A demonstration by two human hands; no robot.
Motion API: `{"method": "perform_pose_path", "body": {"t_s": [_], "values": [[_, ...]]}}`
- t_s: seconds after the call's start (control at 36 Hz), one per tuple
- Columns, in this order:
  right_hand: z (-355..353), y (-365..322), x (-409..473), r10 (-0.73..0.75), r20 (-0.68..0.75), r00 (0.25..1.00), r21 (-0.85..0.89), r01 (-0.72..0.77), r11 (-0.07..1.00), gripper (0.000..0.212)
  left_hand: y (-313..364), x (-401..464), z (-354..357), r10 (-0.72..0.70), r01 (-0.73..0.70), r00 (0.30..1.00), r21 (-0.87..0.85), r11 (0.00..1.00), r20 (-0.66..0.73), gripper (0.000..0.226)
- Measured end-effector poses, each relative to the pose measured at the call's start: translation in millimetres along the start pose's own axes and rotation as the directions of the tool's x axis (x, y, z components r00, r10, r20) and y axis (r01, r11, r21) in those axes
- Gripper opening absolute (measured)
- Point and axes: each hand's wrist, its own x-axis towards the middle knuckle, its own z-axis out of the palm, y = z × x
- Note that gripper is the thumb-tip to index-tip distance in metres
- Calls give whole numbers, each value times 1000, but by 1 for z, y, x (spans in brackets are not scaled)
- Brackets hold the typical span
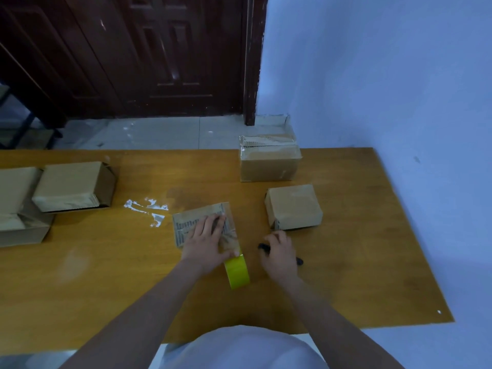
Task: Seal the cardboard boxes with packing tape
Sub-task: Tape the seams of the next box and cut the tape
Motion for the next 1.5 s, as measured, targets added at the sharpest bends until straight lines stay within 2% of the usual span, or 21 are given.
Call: {"method": "perform_pose_path", "body": {"t_s": [0.03,0.08,0.14,0.19,0.31,0.39,0.47,0.64,0.69,0.78,0.92,1.0,1.06,1.14,1.19,1.25,1.33,1.5], "values": [[-1,-12,1,17,56,998,208,-28,978,32,1,0,-1,-2,2,1000,2,1000,3,104],[-2,-34,1,40,258,965,519,-174,837,30,3,-2,-2,1,-1,1000,5,1000,7,102],[1,-47,2,49,391,919,591,-291,752,29,2,-2,-1,5,-5,1000,16,1000,9,103],[4,-51,4,53,410,911,640,-328,695,21,1,0,0,3,-3,1000,21,1000,-3,104],[3,-50,2,18,396,918,677,-305,670,6,-3,2,3,12,-11,999,9,1000,-44,97],[2,-50,-3,6,387,922,703,-299,646,4,0,2,6,-16,2,988,-95,995,-153,95],[4,-49,-6,19,366,931,741,-304,599,11,3,6,13,-60,17,965,-169,986,-255,71],[4,-53,-12,56,363,930,725,-320,610,15,5,13,17,-142,44,932,-288,957,-332,54],[4,-50,-15,62,376,925,731,-337,593,12,3,17,19,-124,19,910,-258,966,-397,51],[2,-44,-18,87,374,923,756,-358,548,8,-3,20,29,-42,-24,855,-121,992,-517,46],[-2,-36,-19,135,332,934,773,-351,529,11,-25,28,38,162,-161,773,57,985,-613,52],[-5,-31,-21,158,341,927,796,-374,476,10,-40,24,37,240,-259,792,47,965,-562,60],[-6,-29,-21,172,344,923,814,-385,435,10,-45,17,32,240,-299,827,-36,953,-509,60],[-8,-29,-21,174,342,923,818,-384,428,8,-40,10,17,126,-272,888,-283,920,-443,67],[-9,-30,-21,166,340,926,808,-378,451,11,-32,14,7,53,-209,906,-337,918,-420,66],[-10,-32,-21,160,348,924,797,-381,468,13,-23,22,-4,18,-120,929,-256,959,-371,64],[-11,-34,-20,151,369,917,808,-397,436,14,-8,36,-15,-65,33,970,-137,990,-236,57],[-12,-31,-25,138,384,913,825,-407,392,16,9,61,-26,-146,146,971,-11,989,-191,44]]}}
